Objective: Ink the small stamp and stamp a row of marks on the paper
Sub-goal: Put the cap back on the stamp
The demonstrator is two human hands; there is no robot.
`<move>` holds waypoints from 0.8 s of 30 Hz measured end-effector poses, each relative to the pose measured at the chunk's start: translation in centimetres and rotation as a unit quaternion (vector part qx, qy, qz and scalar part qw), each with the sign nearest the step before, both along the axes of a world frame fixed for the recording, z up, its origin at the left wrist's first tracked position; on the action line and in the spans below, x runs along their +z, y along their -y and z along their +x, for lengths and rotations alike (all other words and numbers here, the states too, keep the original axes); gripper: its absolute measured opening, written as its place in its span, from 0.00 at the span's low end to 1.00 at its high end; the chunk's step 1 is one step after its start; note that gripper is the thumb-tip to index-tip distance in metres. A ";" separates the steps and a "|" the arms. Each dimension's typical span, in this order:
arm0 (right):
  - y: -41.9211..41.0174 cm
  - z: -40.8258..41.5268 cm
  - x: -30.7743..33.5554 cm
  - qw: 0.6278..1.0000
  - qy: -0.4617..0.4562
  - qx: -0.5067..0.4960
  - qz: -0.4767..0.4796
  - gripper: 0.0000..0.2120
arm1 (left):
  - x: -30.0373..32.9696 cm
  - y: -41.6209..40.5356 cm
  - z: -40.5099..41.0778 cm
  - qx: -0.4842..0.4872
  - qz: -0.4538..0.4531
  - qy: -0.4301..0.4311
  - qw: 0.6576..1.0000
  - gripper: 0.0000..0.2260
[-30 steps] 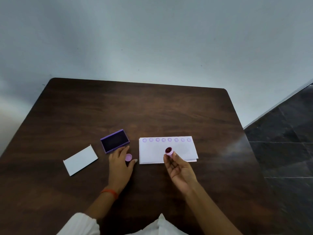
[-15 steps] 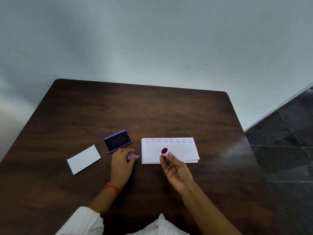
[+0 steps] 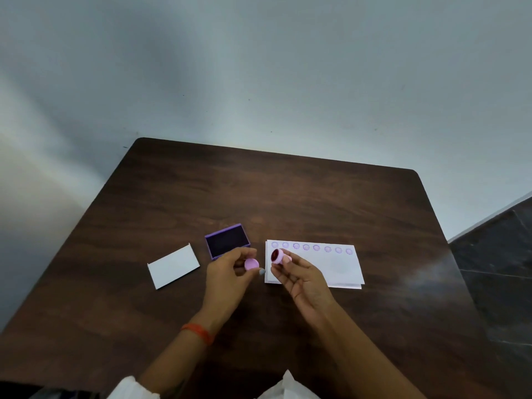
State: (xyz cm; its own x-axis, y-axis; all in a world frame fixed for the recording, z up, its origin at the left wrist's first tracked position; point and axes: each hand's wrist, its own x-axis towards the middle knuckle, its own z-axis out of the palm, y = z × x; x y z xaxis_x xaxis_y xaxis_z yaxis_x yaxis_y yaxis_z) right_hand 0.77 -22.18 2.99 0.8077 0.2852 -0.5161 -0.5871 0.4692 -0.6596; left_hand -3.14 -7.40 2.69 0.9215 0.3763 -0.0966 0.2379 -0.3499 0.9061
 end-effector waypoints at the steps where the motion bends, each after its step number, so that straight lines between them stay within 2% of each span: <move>1: -0.4 0.0 0.2 0.999 0.017 0.013 -0.028 0.08 | 0.2 0.0 -0.1 -0.004 0.009 0.009 1.000 0.15; 3: -1.0 0.0 0.6 0.988 0.059 0.051 -0.131 0.07 | 0.7 -0.1 -0.3 -0.016 0.024 0.031 0.999 0.14; 5: -1.4 -0.2 0.9 0.962 0.119 0.086 -0.229 0.07 | 1.0 -0.1 -0.5 -0.030 0.035 0.048 0.998 0.13; 11: -2.0 -0.2 1.7 0.893 0.267 0.111 -0.344 0.08 | 1.5 -0.5 -0.8 -0.030 0.060 0.051 0.996 0.13; 17: -2.1 -0.2 1.9 0.849 0.317 0.140 -0.398 0.10 | 1.7 -0.7 -0.7 -0.041 0.059 0.042 0.997 0.15; 21: -2.0 -0.1 2.0 0.841 0.339 0.165 -0.387 0.09 | 1.7 -0.7 -0.7 -0.055 0.074 0.041 0.995 0.16; 24: -1.8 0.1 2.0 0.838 0.348 0.184 -0.377 0.08 | 1.9 -0.7 -0.7 -0.059 0.083 0.035 0.994 0.20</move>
State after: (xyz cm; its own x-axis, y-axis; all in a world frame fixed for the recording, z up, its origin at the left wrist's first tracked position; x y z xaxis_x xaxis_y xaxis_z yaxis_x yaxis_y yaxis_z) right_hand 0.91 -20.38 4.98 0.9172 0.3854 -0.1012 0.0503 -0.3641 -0.9300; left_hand -3.79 -6.68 4.64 0.9622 0.2711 0.0242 0.1245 -0.5171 0.8468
